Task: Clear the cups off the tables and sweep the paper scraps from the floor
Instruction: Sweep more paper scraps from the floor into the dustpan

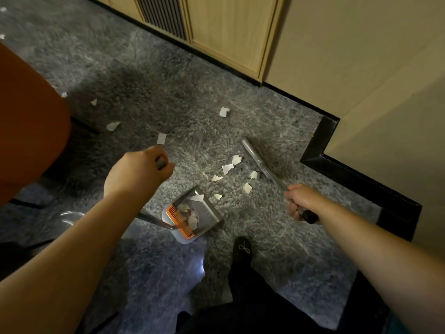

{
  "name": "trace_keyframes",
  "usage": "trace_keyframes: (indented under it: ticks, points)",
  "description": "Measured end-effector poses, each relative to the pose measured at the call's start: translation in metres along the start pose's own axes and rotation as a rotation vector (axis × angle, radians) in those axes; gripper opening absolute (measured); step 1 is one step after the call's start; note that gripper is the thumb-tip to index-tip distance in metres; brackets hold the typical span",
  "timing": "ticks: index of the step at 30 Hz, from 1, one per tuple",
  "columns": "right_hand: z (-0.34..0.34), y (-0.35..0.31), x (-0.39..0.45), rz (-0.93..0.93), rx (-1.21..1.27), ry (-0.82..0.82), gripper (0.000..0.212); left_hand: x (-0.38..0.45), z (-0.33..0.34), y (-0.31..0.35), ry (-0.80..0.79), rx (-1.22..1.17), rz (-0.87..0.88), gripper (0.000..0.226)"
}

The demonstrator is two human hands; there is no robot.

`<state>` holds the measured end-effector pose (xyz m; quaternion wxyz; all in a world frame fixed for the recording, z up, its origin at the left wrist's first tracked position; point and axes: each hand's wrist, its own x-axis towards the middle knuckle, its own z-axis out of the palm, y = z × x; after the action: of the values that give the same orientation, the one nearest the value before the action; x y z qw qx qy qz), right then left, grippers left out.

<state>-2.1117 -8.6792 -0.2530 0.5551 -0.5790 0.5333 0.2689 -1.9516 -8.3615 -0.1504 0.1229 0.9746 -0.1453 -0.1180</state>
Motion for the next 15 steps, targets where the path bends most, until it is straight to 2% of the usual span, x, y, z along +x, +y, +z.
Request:
trace_keyframes:
  ticks: [3,7,15]
  points:
    - [0.002,-0.017,0.023,0.002,-0.106,-0.022,0.012,0.014,0.000,0.006,-0.012,0.012,-0.009,0.020]
    - [0.014,-0.024,0.041,-0.005,-0.208,-0.090,0.015,0.023,-0.001,0.007,-0.020,0.016,-0.018,0.020]
    - [0.053,-0.017,0.011,0.027,-0.373,-0.208,0.015,0.013,-0.001,-0.011,-0.015,0.011,-0.013,0.020]
